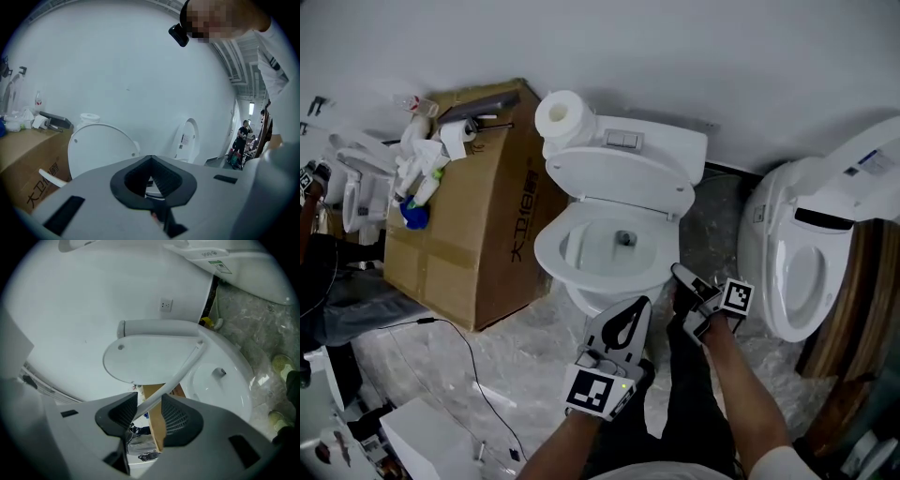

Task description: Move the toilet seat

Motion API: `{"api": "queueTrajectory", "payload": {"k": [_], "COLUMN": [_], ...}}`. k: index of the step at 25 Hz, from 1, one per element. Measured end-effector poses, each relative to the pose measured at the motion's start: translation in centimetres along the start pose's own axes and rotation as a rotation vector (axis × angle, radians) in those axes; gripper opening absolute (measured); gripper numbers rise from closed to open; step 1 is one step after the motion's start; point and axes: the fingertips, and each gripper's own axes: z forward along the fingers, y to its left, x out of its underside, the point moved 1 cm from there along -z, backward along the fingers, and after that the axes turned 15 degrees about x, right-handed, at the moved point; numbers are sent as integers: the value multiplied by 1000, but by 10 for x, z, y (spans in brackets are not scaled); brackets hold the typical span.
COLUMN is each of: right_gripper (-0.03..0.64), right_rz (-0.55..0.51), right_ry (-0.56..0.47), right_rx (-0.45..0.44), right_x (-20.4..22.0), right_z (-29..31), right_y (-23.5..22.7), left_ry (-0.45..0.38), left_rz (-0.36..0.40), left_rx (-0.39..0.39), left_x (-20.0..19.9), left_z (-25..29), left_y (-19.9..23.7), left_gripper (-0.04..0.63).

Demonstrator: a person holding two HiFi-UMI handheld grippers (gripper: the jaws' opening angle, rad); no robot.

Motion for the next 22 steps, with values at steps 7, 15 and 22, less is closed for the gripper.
{"api": "queueTrajectory", "payload": {"k": [7,15,22], "right_gripper": [164,189,218], "right_rz": [73,38,-184], "right_ry": [-46,0,-9], "right_rx": [-41,-171,-192], "right_x": [-23,-41,-49], "right_z": [3,6,8], "right_y": [21,46,59], "left_ry": [-22,-19,-3], "left_rz": [0,-20,-29], "left_rx": [-19,-53,-79], "left_x": [-16,-13,-3], "left_z": [11,20,22], "left_y": [8,19,26], "left_gripper": [9,9,8]}}
